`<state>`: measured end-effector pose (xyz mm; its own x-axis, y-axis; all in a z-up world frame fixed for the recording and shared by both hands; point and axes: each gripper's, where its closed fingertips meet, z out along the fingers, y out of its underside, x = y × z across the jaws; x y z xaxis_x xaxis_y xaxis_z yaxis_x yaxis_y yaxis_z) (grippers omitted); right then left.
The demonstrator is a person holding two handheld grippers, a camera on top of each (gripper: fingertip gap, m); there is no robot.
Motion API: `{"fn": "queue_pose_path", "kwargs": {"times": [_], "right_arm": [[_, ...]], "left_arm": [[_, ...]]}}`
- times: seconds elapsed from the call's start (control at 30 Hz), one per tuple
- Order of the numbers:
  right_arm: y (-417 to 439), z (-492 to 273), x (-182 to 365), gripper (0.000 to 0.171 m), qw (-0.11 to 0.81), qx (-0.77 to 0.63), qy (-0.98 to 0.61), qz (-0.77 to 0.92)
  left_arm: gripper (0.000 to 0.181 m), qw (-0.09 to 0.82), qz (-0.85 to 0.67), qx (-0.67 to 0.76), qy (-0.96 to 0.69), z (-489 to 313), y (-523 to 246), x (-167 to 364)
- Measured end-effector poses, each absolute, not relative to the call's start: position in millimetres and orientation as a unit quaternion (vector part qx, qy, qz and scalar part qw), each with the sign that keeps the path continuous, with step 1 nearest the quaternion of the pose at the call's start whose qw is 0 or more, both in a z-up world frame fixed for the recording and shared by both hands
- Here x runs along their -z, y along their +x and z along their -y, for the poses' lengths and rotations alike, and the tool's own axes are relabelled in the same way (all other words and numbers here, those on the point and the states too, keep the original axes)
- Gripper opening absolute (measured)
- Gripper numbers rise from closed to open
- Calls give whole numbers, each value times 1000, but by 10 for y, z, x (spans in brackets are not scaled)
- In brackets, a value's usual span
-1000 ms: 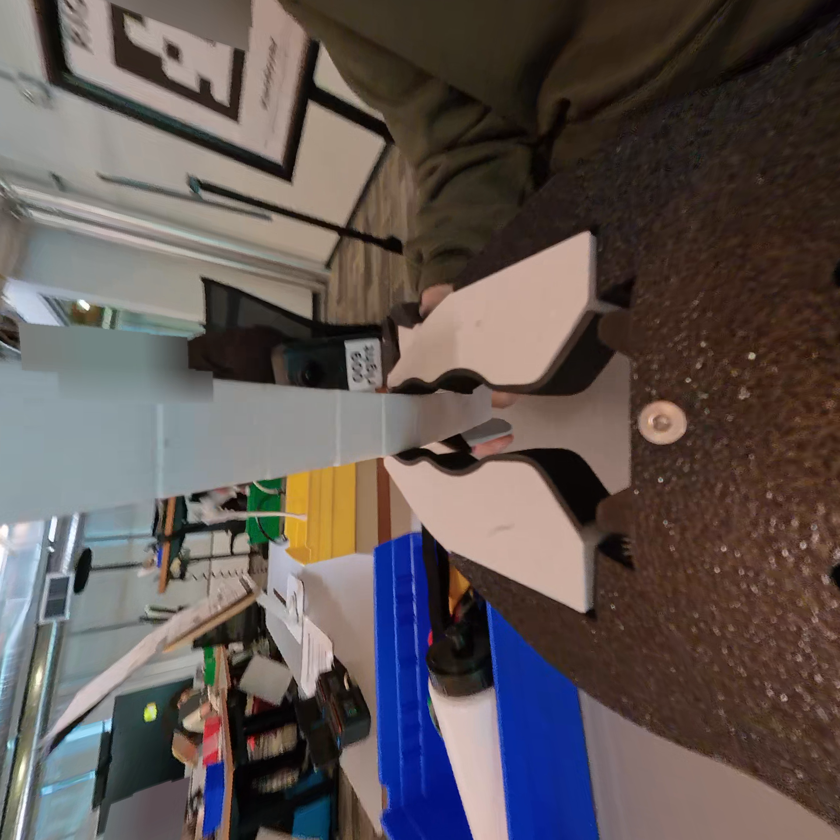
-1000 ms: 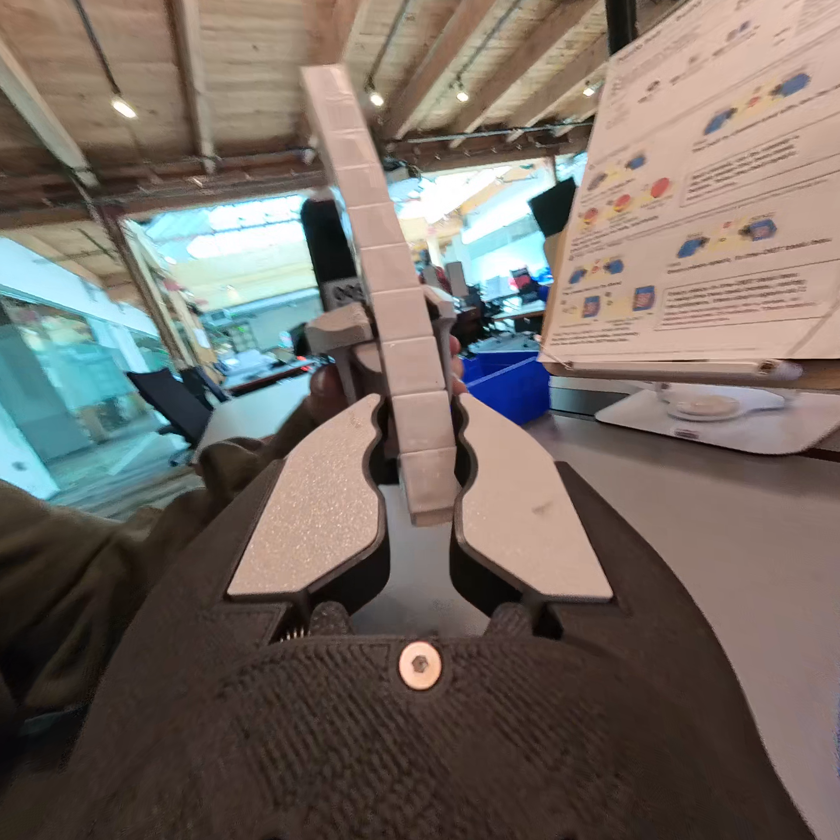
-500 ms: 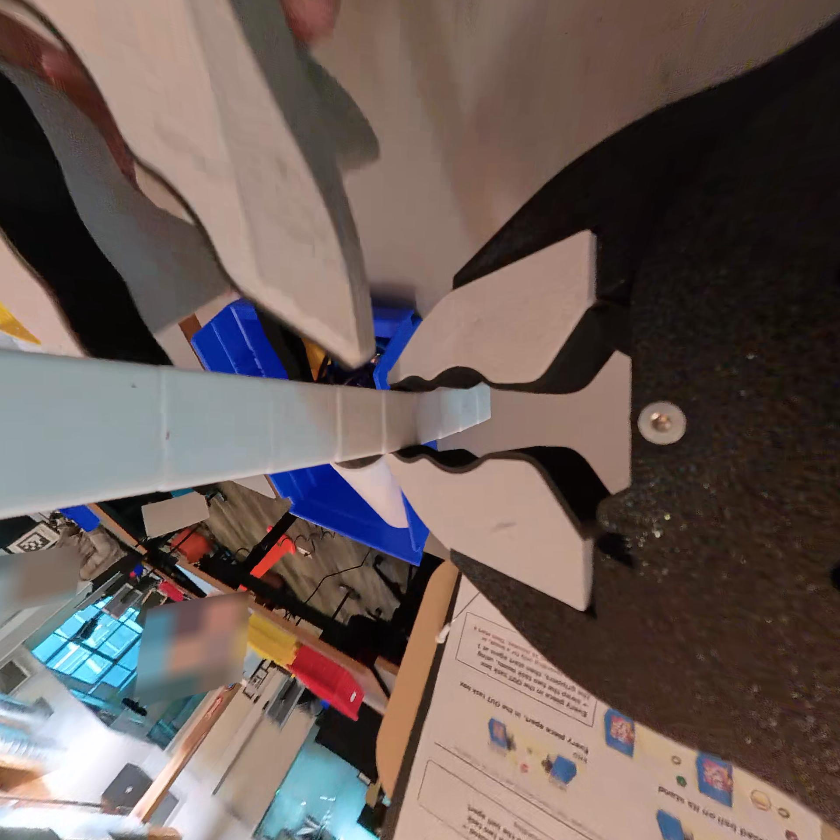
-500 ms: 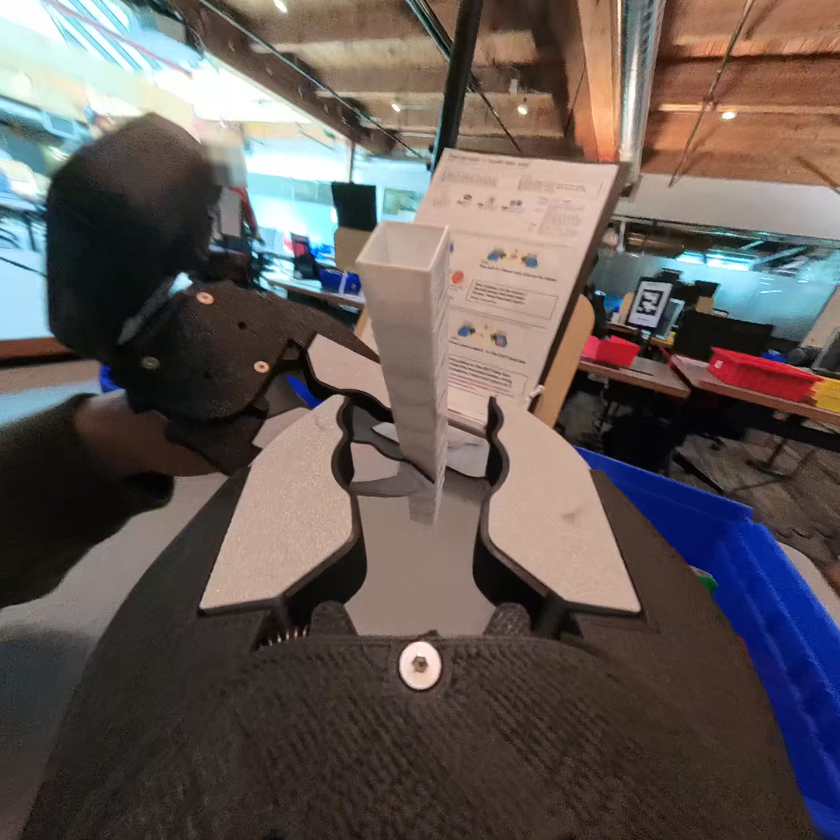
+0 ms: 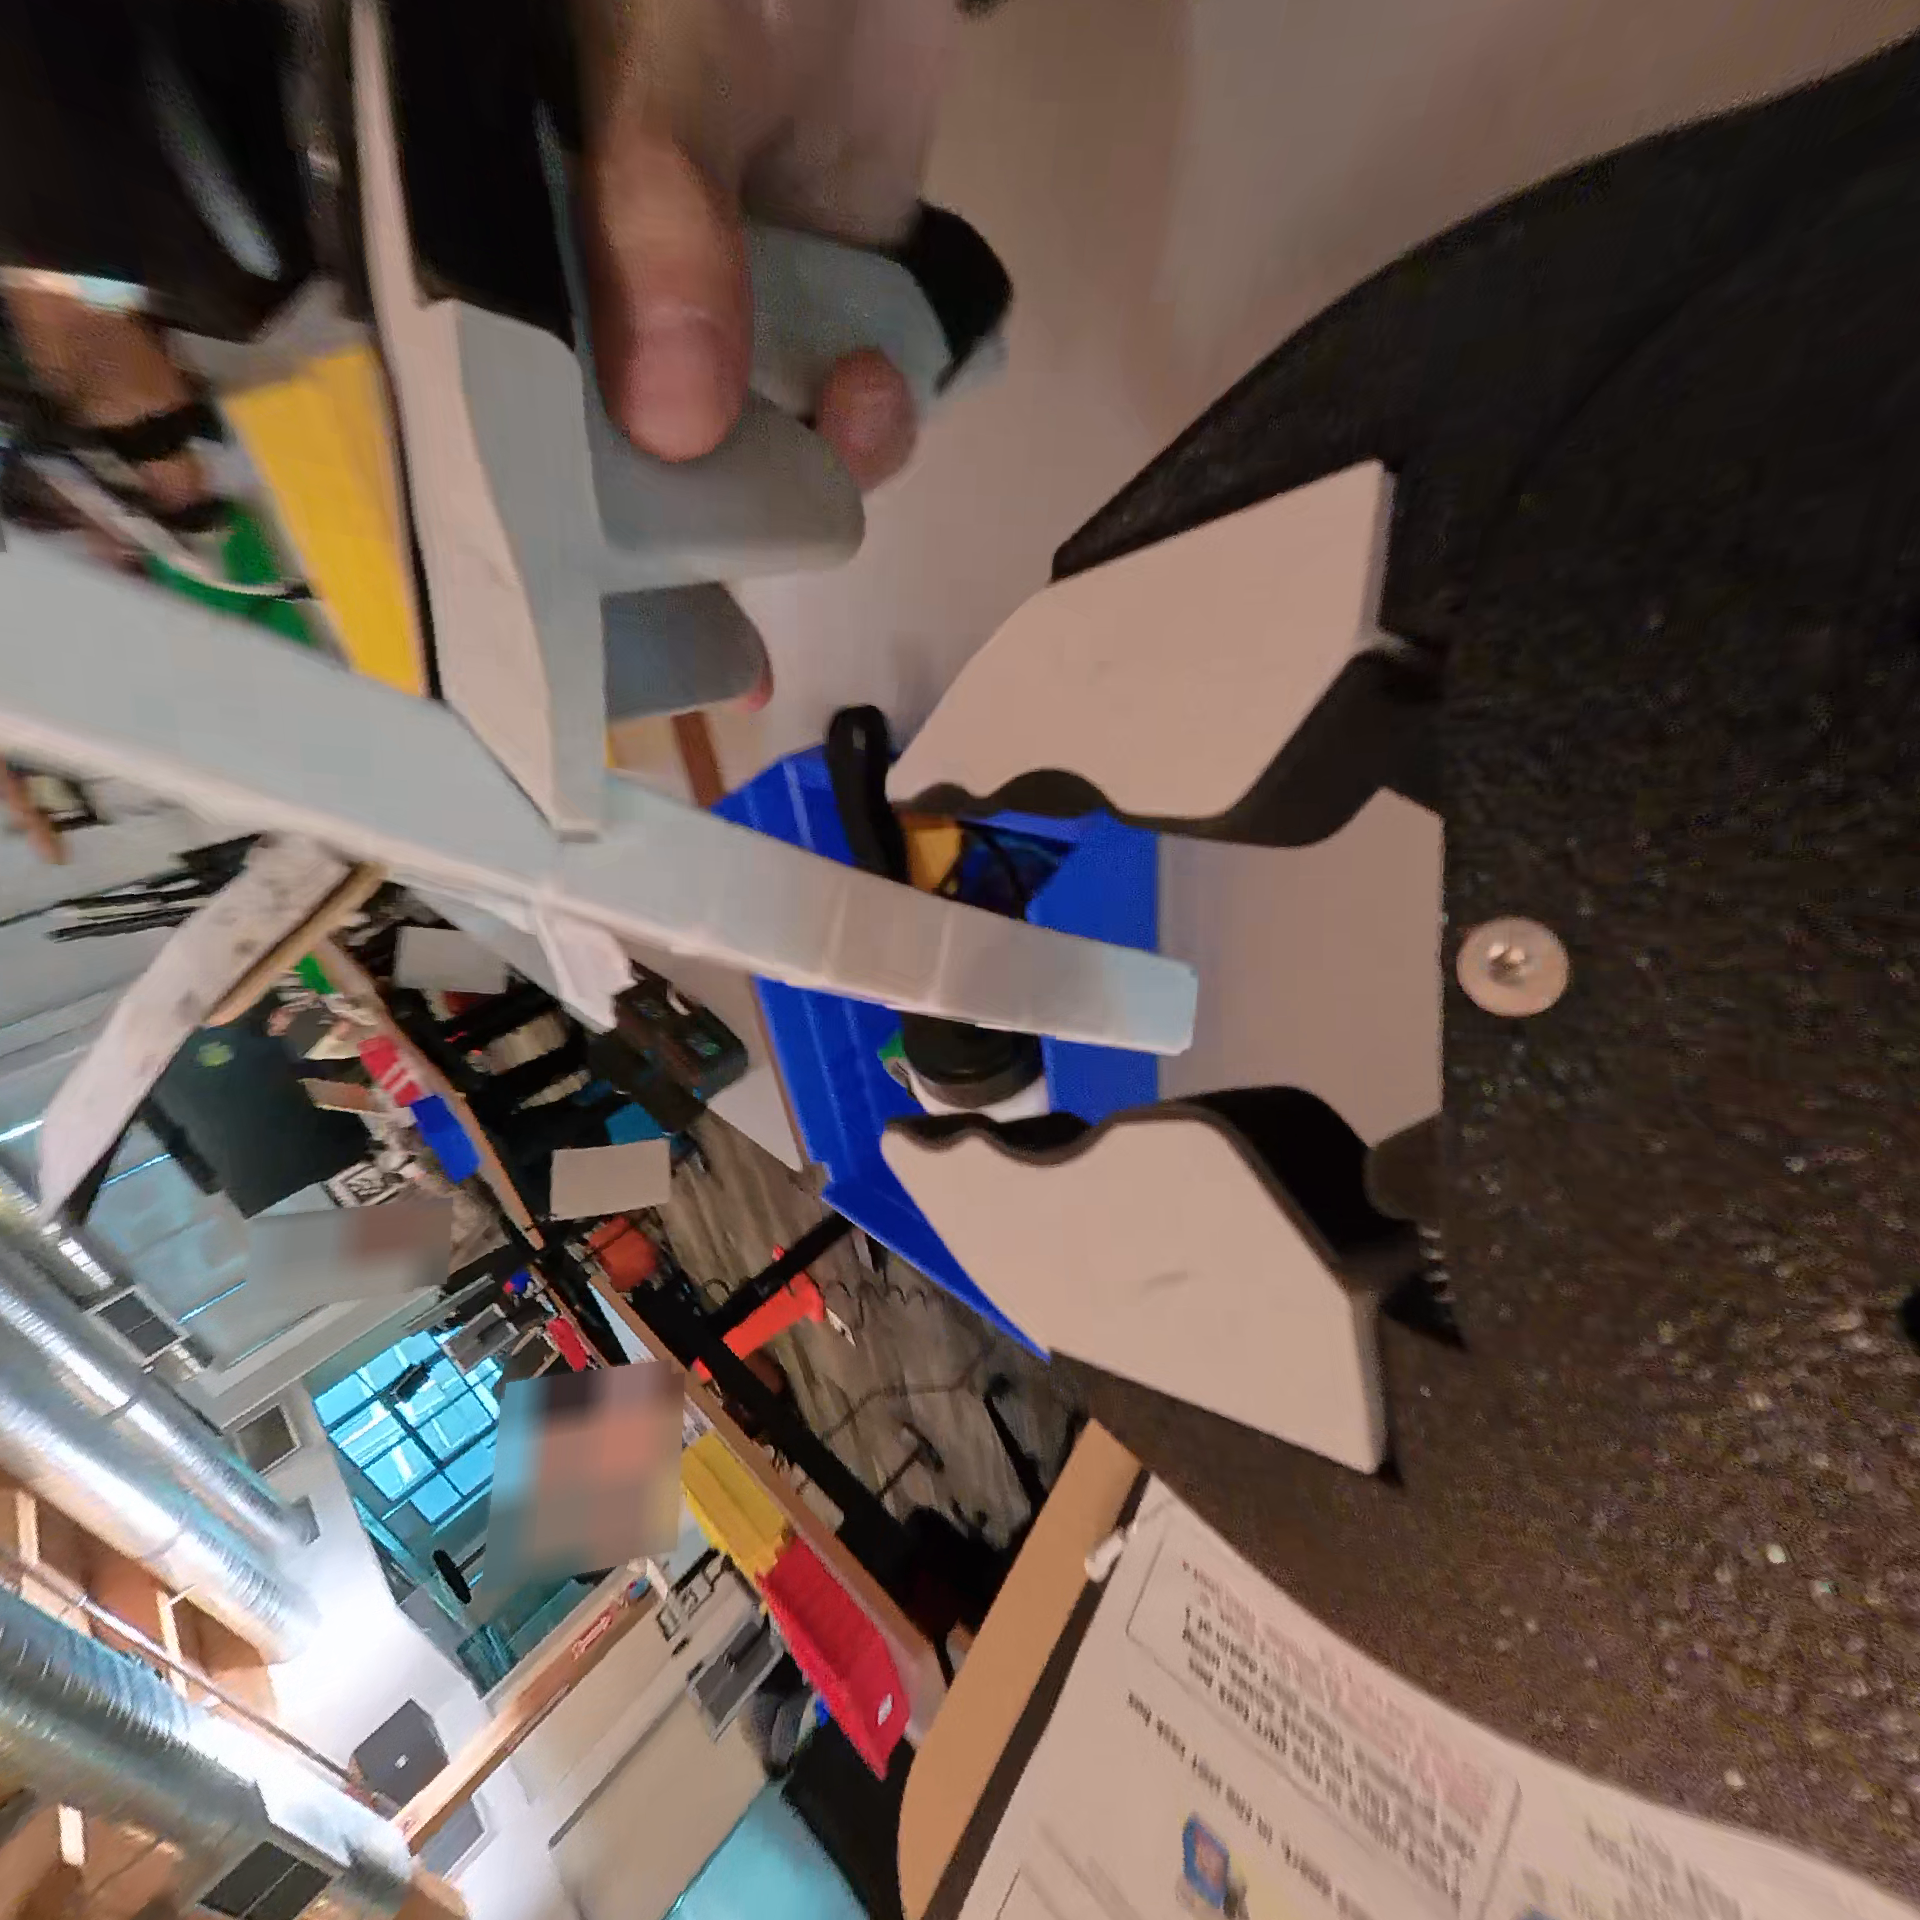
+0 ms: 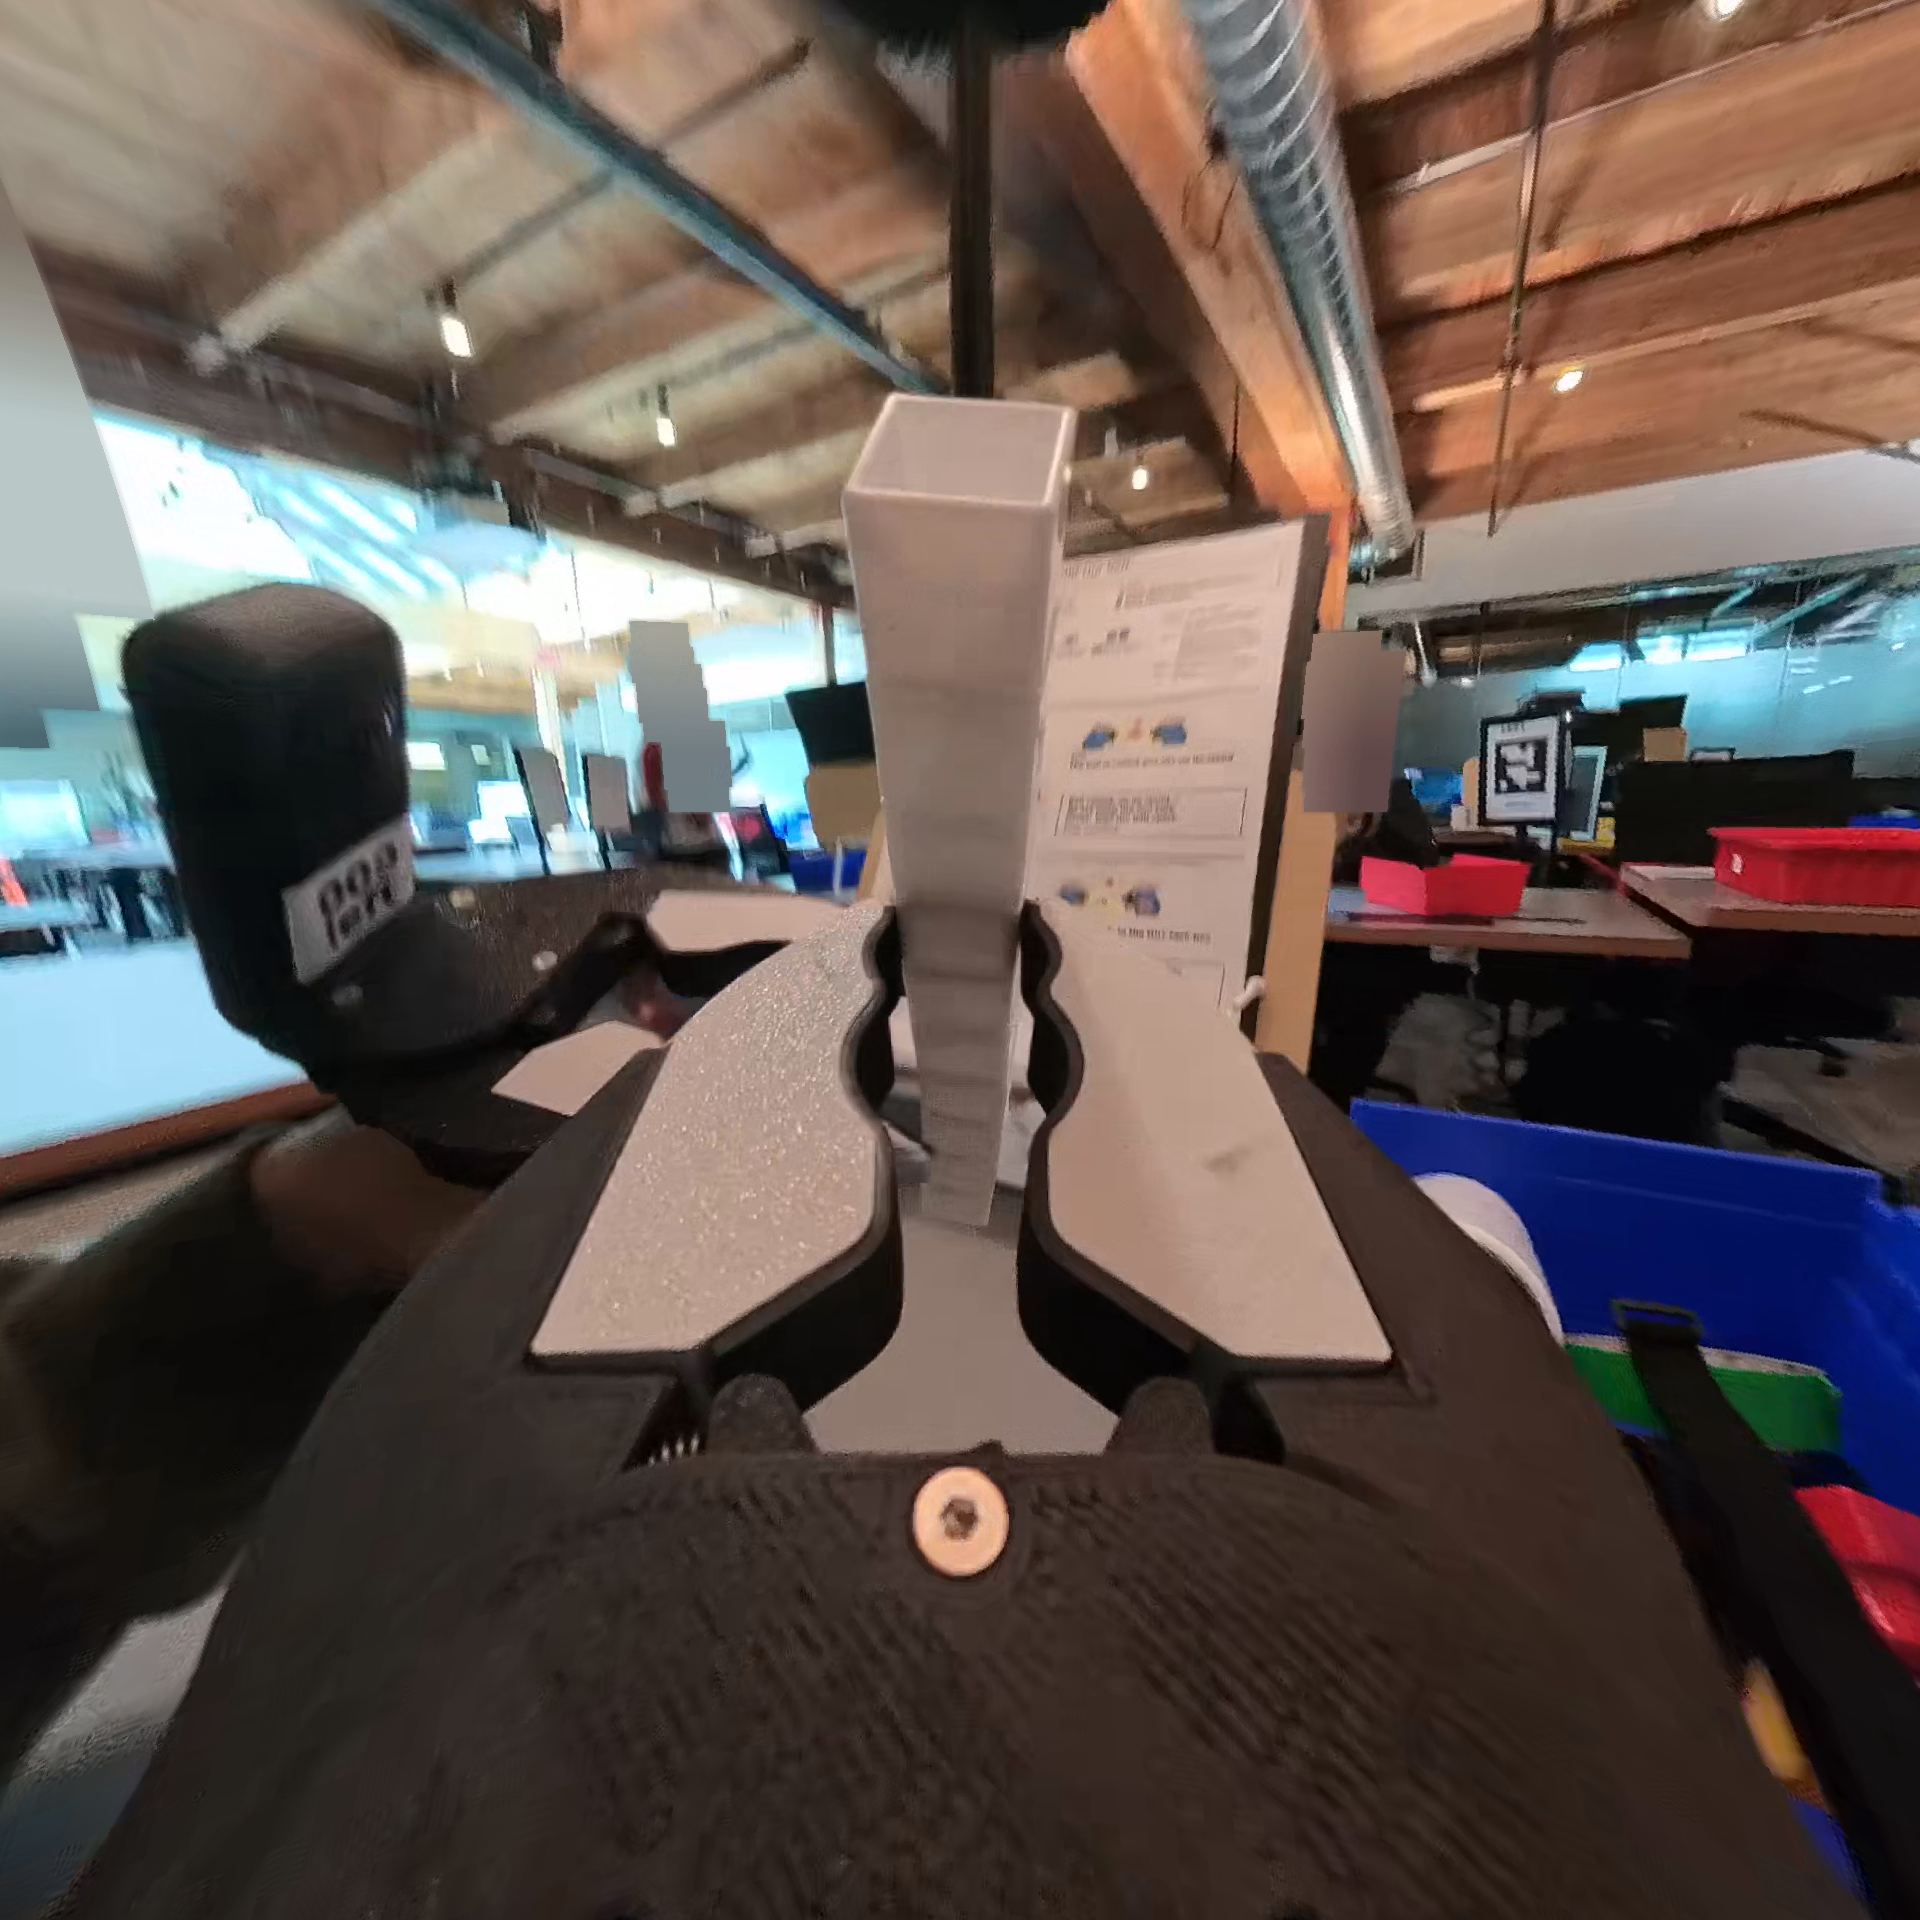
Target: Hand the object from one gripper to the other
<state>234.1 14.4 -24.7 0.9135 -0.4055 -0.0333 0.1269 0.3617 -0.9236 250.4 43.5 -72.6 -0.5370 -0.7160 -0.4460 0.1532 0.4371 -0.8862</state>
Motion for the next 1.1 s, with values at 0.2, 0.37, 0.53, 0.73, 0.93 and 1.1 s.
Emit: {"fn": "queue_pose_path", "kwargs": {"times": [0.2, 0.37, 0.53, 0.73, 0.93, 1.1], "right_arm": [[2569, 278, 97, 22, 879, 97, -422, -199], [2653, 531, 25, 22, 905, 85, -353, -222], [2561, 531, -32, 21, 925, 41, -313, -212], [2403, 262, 38, 21, 928, -20, -317, -196], [2254, 37, 89, 20, 922, -63, -339, -177], [2240, -27, 116, 21, 917, -81, -351, -174]], "left_arm": [[71, 307, -616, 663, -293, -535, 2435, 387], [70, 98, -616, 699, -349, -321, 2357, 572], [69, -65, -589, 729, -343, 64, 2253, 670], [57, -174, -439, 827, -306, 241, 2226, 364], [31, -95, -365, 879, -290, -54, 2262, 168], [22, -39, -379, 887, -261, -119, 2232, 142]]}}
